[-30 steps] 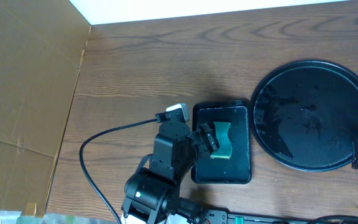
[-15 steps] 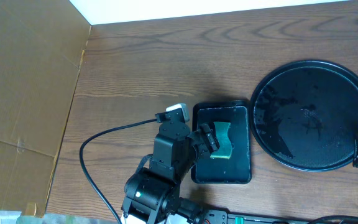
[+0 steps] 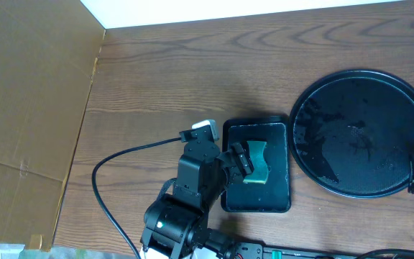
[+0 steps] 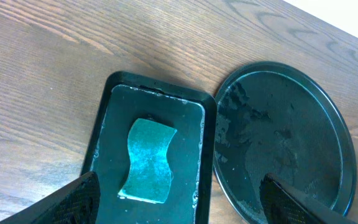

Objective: Clean dirty plates on tray and stack at the side

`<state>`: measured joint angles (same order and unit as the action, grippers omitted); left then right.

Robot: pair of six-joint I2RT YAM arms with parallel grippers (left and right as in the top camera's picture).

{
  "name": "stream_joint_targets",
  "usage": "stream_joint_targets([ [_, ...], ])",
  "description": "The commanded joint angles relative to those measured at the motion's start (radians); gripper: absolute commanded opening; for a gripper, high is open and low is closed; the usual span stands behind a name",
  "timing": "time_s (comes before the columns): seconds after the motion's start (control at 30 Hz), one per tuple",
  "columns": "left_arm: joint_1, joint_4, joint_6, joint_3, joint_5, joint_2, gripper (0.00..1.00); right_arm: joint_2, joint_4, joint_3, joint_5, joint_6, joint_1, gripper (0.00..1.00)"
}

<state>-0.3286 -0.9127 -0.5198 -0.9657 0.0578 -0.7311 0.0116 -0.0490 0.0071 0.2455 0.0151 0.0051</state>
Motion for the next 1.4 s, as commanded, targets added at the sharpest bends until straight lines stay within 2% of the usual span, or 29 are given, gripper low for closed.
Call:
stream_joint_targets([
  [0.0, 0.006, 0.001, 0.003, -0.004, 0.002, 0.011, 0.83, -0.006, -0.006, -0.002, -0.013, 0.014, 0.010, 0.99],
  [0.1, 0.060, 0.015, 0.023, 0.042, 0.014, 0.077, 0.83, -0.006, -0.006, -0.002, -0.013, 0.014, 0.010, 0.99],
  [0.17, 0.125, 0.080, 0.023, 0.094, 0.001, 0.139, 0.82, -0.007, -0.006, -0.002, -0.013, 0.014, 0.010, 0.99],
  [0.23, 0.193, 0.177, 0.040, 0.169, -0.032, 0.212, 0.82, -0.006, -0.006, -0.002, -0.013, 0.014, 0.010, 0.99],
  [0.4, 0.307, 0.475, 0.208, 0.401, -0.169, 0.422, 0.83, -0.006, -0.006, -0.002, -0.013, 0.014, 0.010, 0.99],
  [0.53, 0.328, 0.667, 0.262, 0.585, -0.182, 0.586, 0.83, -0.007, -0.006, -0.002, -0.013, 0.014, 0.010, 0.99],
  [0.67, 0.328, 0.783, 0.292, 0.731, -0.181, 0.716, 0.83, -0.006, -0.006, -0.002, -0.013, 0.014, 0.010, 0.99],
  [0.93, 0.327, 1.052, 0.298, 0.948, -0.182, 0.730, 0.83, -0.006, -0.006, -0.002, -0.013, 0.014, 0.010, 0.99],
  [1.2, 0.327, 1.012, 0.298, 0.962, -0.178, 0.730, 0.83, -0.007, -0.006, -0.002, -0.013, 0.014, 0.010, 0.99],
  [1.37, 0.327, 0.932, 0.298, 0.962, -0.178, 0.730, 0.83, -0.006, -0.006, -0.002, -0.013, 0.014, 0.010, 0.99],
])
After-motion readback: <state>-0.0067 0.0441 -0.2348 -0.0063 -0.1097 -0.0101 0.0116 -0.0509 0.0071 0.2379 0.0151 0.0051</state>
